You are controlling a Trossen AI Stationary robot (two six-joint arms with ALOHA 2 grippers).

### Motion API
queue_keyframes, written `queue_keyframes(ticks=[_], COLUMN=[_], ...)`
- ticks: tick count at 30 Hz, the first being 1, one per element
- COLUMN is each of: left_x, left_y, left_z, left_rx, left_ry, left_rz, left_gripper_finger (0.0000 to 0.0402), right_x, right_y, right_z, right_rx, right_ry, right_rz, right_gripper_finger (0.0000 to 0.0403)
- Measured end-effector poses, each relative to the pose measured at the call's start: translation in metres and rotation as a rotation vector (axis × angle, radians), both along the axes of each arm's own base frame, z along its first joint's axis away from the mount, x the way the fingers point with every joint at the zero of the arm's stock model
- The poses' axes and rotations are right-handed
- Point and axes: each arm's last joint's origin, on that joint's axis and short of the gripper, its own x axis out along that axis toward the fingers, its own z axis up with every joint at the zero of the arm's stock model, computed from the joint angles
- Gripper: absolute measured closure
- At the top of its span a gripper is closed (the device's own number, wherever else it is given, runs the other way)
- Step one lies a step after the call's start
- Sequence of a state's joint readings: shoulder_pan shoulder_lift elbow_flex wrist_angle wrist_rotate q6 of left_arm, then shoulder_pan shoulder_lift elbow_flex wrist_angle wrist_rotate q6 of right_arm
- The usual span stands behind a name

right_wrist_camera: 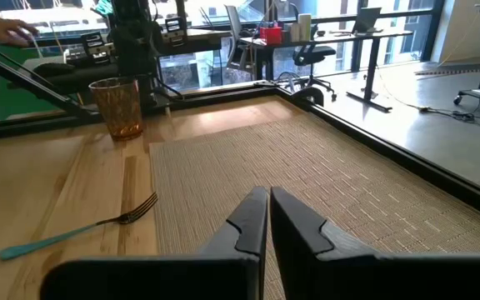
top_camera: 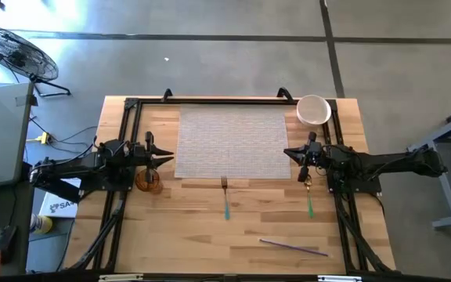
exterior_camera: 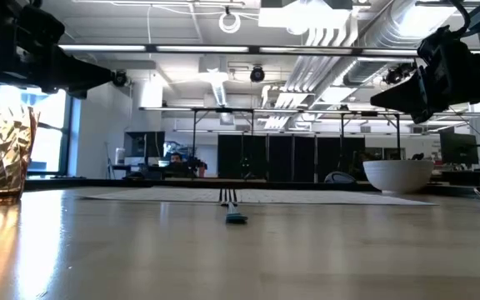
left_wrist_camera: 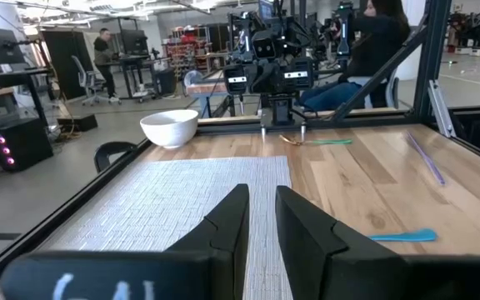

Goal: Pick & Place Utensil

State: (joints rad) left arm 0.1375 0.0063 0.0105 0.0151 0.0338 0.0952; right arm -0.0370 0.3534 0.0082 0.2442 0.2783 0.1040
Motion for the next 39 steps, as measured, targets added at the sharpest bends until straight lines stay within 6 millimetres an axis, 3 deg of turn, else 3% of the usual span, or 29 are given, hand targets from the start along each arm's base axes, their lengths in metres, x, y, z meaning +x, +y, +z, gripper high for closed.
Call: queue_keyframes(ticks=[32, 39], left_x=[0.0, 0.0], left_y=[0.0, -0.0012], left_z=[-0.0002, 0.0034], left_rx=[0.0, -0.366], left_ry=[0.003, -0.064], left_rz=[0.0, -0.052], left_gripper_finger=[0.0342, 0.0342], right_x=[0.0, 0.0], right_y=[0.0, 0.0], right_z=[0.0, 0.0001], right_rx=[0.0, 0.0], right_ry=[0.0, 0.0], right_rz=[0.0, 0.0], right_gripper_finger=[0.0391, 0.0391])
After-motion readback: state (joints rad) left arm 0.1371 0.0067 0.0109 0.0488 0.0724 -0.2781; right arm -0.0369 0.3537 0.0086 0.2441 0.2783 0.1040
